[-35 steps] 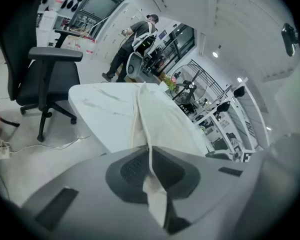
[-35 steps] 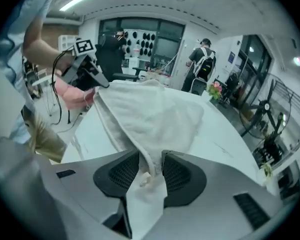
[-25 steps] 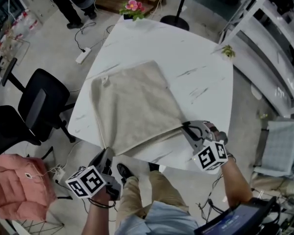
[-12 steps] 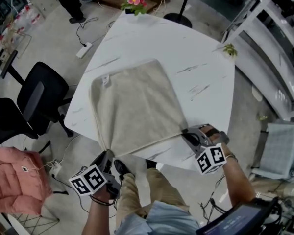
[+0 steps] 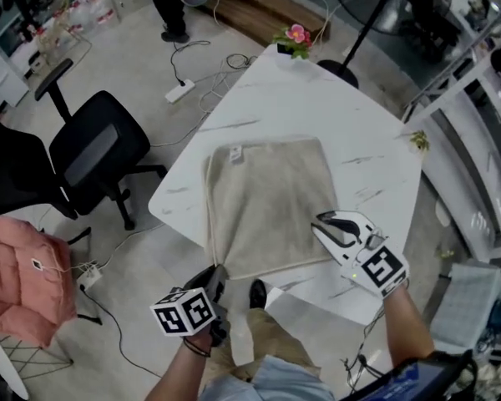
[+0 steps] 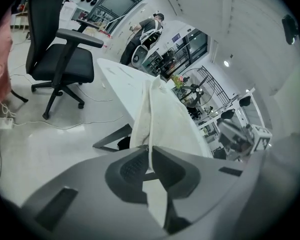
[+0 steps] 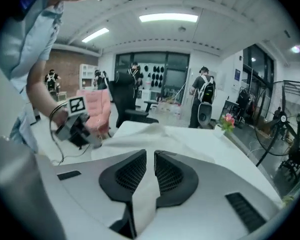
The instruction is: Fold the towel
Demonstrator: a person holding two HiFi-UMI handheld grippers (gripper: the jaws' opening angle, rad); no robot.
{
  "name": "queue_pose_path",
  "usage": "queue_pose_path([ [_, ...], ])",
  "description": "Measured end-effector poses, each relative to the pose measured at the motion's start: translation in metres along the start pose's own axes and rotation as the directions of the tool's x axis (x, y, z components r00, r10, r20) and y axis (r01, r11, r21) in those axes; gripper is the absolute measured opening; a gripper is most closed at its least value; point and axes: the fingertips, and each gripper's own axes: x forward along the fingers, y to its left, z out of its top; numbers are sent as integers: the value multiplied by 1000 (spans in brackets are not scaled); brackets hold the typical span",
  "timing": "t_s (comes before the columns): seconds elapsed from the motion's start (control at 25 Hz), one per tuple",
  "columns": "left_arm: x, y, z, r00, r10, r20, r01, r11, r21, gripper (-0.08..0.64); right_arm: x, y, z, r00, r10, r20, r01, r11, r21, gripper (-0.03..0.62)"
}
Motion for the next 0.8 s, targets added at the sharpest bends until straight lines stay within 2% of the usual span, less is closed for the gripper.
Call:
queue_pose_path([
  [0.12,1,-4,1,1000,-16,4,16,1000,-16,27,71,-9,56,999,16,48,-17,1000,9,56],
  [0.24,1,-7,4,999,-36,7,37,999,-29,26,150,-14,78,999,45,7,-44,997,-58,43],
  [0.4,-1,-5,3,998,-57,-1,57,997,-42,26,230,-13,69,987,83,-134,-102,986,-135,41],
  [0.56,-1,-3,3,996,-85,-5,85,995,-59,26,272,-14,59,972,108,-210,-140,980,-140,41],
  [0.64,-1,0,6,995,-100,2,100,992,-73,26,285,-16,53,963,123,-240,-158,979,-129,41],
  [0.8,-8,9,13,993,-119,24,121,988,-100,28,295,-20,50,953,177,-248,-190,981,-31,41],
])
